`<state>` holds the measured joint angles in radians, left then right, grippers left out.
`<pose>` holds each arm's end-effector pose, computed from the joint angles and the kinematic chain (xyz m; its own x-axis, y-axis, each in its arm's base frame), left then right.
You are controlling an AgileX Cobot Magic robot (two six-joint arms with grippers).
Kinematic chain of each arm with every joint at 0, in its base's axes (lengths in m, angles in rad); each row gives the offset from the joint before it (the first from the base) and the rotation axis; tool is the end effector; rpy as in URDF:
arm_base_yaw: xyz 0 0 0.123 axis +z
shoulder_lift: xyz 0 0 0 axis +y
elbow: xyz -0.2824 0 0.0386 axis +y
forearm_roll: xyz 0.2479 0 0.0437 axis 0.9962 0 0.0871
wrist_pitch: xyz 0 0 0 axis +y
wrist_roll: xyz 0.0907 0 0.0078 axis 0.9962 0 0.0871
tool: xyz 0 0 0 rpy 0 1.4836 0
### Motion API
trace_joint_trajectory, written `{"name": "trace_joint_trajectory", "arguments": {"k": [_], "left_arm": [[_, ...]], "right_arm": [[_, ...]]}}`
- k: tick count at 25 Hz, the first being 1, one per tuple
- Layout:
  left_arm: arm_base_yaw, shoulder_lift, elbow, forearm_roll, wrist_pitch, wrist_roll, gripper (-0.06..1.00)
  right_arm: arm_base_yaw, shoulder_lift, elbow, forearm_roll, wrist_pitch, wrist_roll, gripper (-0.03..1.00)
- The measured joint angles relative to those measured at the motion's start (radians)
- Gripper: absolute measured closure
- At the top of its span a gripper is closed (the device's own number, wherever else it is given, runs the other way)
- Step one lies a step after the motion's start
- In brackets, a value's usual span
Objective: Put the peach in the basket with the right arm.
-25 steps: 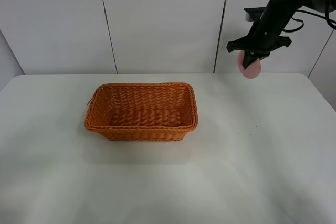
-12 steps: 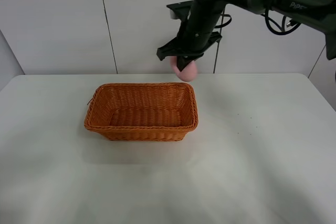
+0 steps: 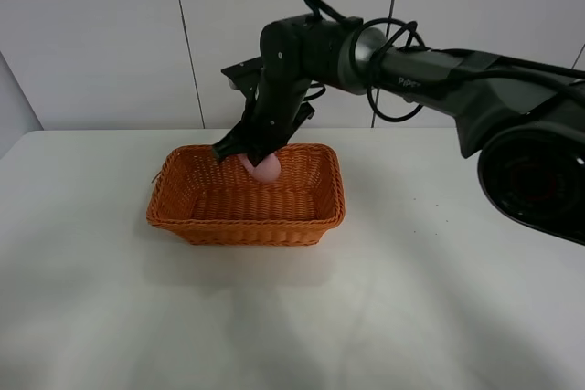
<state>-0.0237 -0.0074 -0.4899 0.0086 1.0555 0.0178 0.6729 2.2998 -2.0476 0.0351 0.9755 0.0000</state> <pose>-0.0046 0.0008 0.2748 -0.4532 0.0328 -0.8908 0.0270 0.9994 0.0230 0.3938 0.3173 0.2056 -0.7230 -0.5510 -0.4168 -0.6184 0.7851 0.0346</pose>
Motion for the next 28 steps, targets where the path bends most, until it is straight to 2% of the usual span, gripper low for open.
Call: {"name": "trace_joint_trajectory", "arguments": {"k": [2, 4, 6, 9, 11, 14, 20, 28], "left_arm": [[0.000, 0.000, 0.000, 0.000, 0.000, 0.000, -0.05], [0.000, 0.000, 0.000, 0.000, 0.000, 0.000, -0.05], [0.000, 0.000, 0.000, 0.000, 0.000, 0.000, -0.05], [0.000, 0.000, 0.000, 0.000, 0.000, 0.000, -0.05], [0.000, 0.000, 0.000, 0.000, 0.000, 0.000, -0.05], [0.000, 0.000, 0.000, 0.000, 0.000, 0.000, -0.05], [0.000, 0.000, 0.000, 0.000, 0.000, 0.000, -0.05], [0.000, 0.000, 0.000, 0.000, 0.000, 0.000, -0.05]], "right_arm": [[0.000, 0.038, 0.000, -0.002, -0.013, 0.000, 0.95], [0.000, 0.070, 0.000, -0.002, -0.017, 0.000, 0.88], [0.000, 0.089, 0.000, -0.002, -0.011, 0.006, 0.74], [0.000, 0.098, 0.000, 0.000, 0.002, 0.025, 0.41], [0.000, 0.098, -0.007, 0.000, 0.004, 0.026, 0.33], [0.000, 0.098, -0.054, 0.000, 0.043, 0.029, 0.29], [0.000, 0.097, -0.272, -0.020, 0.210, 0.029, 0.28], [-0.007, 0.044, -0.331, -0.035, 0.239, 0.034, 0.27]]}}
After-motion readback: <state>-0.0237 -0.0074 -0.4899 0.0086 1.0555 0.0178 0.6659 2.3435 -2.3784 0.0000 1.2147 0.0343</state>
